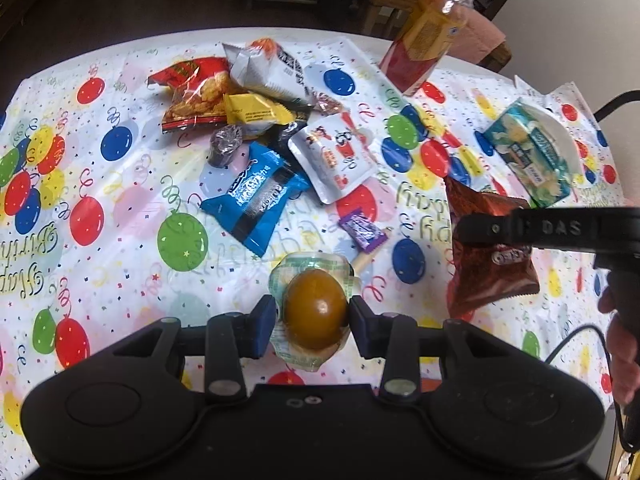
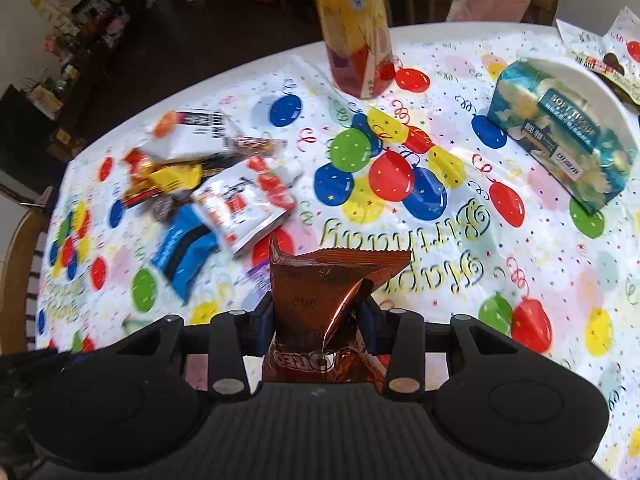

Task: Organize snacks
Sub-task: 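Lift the red foil bag with right gripper while left tool pulls back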

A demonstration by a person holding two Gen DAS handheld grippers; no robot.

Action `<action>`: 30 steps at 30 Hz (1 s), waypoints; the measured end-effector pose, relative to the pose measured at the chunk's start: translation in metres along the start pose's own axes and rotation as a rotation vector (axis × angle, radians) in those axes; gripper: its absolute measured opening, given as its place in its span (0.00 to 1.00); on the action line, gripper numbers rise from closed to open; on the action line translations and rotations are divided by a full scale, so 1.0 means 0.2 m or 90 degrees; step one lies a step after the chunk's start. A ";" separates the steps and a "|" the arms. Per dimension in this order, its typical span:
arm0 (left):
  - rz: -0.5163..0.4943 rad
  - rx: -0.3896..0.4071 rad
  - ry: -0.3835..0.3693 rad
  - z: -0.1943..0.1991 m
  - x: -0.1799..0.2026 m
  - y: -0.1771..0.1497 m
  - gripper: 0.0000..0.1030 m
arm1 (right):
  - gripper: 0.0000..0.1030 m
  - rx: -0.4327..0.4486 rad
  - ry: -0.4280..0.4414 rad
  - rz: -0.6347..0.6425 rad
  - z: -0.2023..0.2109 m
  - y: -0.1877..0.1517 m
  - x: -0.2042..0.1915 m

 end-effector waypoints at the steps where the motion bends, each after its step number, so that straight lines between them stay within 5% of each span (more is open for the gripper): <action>1: -0.002 0.003 -0.002 0.02 0.00 -0.01 0.36 | 0.39 0.001 0.002 0.004 0.03 -0.01 -0.02; 14: -0.023 0.043 -0.020 0.31 -0.02 -0.16 0.36 | 0.39 0.014 0.035 0.052 0.37 -0.28 -0.28; 19: -0.028 0.052 -0.041 0.40 -0.05 -0.24 0.27 | 0.39 0.018 0.054 0.064 0.46 -0.39 -0.38; 30: -0.037 0.026 -0.041 0.39 -0.15 -0.47 0.24 | 0.40 -0.035 0.069 0.084 0.37 -0.71 -0.47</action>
Point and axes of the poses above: each gripper's, at about its wrist camera, not at the fingertips, and z roughly against the way its jaws point, x to its right, y to its top, the point moved 10 cm from there along -z, roughly the way its jaws point, and after that the axes turned 12 degrees about y, right-handed, at the moved point
